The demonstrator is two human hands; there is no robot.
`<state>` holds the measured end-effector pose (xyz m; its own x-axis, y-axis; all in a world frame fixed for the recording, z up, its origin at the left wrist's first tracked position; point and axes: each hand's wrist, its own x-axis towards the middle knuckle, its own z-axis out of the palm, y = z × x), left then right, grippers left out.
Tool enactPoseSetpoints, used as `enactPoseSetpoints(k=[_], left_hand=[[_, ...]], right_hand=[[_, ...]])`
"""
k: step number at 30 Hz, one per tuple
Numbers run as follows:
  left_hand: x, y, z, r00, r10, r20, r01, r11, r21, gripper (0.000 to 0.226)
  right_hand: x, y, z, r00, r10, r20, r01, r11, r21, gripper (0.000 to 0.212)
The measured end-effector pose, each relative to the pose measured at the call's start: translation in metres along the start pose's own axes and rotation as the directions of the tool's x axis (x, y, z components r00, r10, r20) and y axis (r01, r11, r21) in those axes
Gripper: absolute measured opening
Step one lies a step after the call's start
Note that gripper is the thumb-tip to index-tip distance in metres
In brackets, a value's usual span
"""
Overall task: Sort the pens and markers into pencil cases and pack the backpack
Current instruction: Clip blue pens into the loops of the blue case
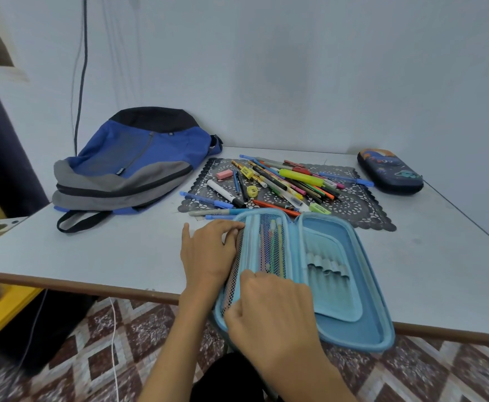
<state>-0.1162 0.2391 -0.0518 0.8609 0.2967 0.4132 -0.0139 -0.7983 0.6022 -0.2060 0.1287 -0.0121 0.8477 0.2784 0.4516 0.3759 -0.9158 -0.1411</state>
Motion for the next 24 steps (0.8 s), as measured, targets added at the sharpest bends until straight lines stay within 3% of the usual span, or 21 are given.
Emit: enactPoseSetpoints(k=[7, 13, 15, 18, 21, 24], left_hand=[[0.001, -0.003, 0.003, 1.0, -0.008, 0.004, 0.008, 1.0, 0.007, 0.021], [0.0, -0.003, 0.002, 1.0, 0.007, 0.006, -0.007, 1.0, -0.029, 0.021], [0.0, -0.004, 0.001, 1.0, 0.015, 0.023, -0.014, 0.998, -0.063, 0.022], [0.001, -0.004, 0.0, 0.995, 0.047, 0.087, -0.035, 0.989, -0.142, 0.021], [0.0, -0.007, -0.001, 0.981, 0.098, 0.166, -0.051, 0.964, -0.263, 0.033], [-0.005, -0.009, -0.005, 0.969, 0.066, 0.24, 0.018, 0.942, -0.334, 0.047]], right_hand=[[-0.019, 0.008, 0.011, 0.986, 0.015, -0.169, -0.017, 1.0, -0.011, 0.02], [-0.022, 0.009, 0.012, 0.991, 0.032, -0.128, -0.028, 0.999, 0.033, 0.02], [-0.027, 0.013, 0.014, 0.994, 0.006, -0.112, 0.007, 0.994, 0.112, 0.017], [-0.036, 0.029, 0.017, 0.971, -0.004, -0.24, 0.088, 0.936, 0.341, 0.003], [-0.043, 0.06, 0.01, 0.927, 0.129, -0.352, 0.067, 0.867, 0.494, 0.029], [-0.048, 0.1, -0.003, 0.901, 0.292, -0.321, -0.073, 0.831, 0.552, 0.053]])
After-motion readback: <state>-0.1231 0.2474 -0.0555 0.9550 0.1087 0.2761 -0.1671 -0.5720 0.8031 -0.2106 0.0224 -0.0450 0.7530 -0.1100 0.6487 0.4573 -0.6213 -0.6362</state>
